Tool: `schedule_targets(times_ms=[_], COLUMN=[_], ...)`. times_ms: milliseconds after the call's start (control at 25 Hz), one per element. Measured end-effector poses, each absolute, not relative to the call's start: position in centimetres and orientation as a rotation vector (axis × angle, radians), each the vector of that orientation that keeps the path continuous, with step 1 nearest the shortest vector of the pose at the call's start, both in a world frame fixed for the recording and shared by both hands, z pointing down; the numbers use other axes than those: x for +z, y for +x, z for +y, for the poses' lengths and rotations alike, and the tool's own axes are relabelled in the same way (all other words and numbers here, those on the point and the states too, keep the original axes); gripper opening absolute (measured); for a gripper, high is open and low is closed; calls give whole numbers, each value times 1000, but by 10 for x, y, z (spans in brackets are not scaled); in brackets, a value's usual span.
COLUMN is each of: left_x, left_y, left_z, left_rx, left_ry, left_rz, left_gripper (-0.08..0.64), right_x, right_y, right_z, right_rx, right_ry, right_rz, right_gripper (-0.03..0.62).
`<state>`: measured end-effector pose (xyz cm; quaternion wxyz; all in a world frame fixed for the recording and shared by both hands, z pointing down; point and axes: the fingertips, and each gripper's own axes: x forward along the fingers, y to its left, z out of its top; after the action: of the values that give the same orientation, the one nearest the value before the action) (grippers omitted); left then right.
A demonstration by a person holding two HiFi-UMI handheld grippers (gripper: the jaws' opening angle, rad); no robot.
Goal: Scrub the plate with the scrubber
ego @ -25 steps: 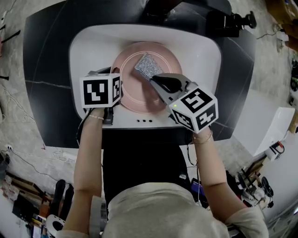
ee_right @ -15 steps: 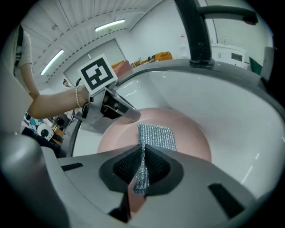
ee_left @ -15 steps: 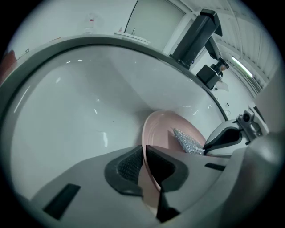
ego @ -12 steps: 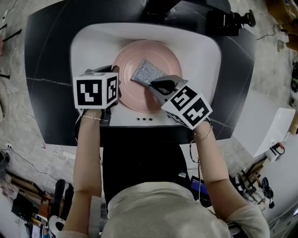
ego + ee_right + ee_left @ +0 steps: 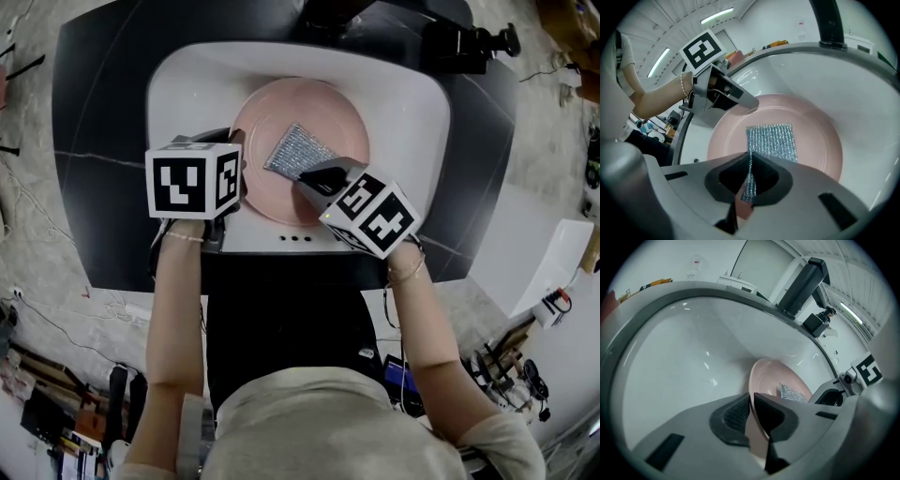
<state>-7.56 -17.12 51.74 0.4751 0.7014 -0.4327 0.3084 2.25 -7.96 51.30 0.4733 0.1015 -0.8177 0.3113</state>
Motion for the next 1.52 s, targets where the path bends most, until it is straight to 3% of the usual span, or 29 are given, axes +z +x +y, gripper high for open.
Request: schedule_targets(times_ms=[720, 1520], left_x=[509, 508], left_y=[-79, -82], left_z=[-175, -177], left_rx=[694, 726], left_ry=[1706, 1725], left_rz=[-1055, -1051], left_gripper=[41, 43], right_x=[505, 523], right_y=[-39, -13], right_z=[-97, -149], right_rx=[907, 1024], right_ry=[202, 357], right_rz=[-2126, -2153], right_gripper=[23, 21])
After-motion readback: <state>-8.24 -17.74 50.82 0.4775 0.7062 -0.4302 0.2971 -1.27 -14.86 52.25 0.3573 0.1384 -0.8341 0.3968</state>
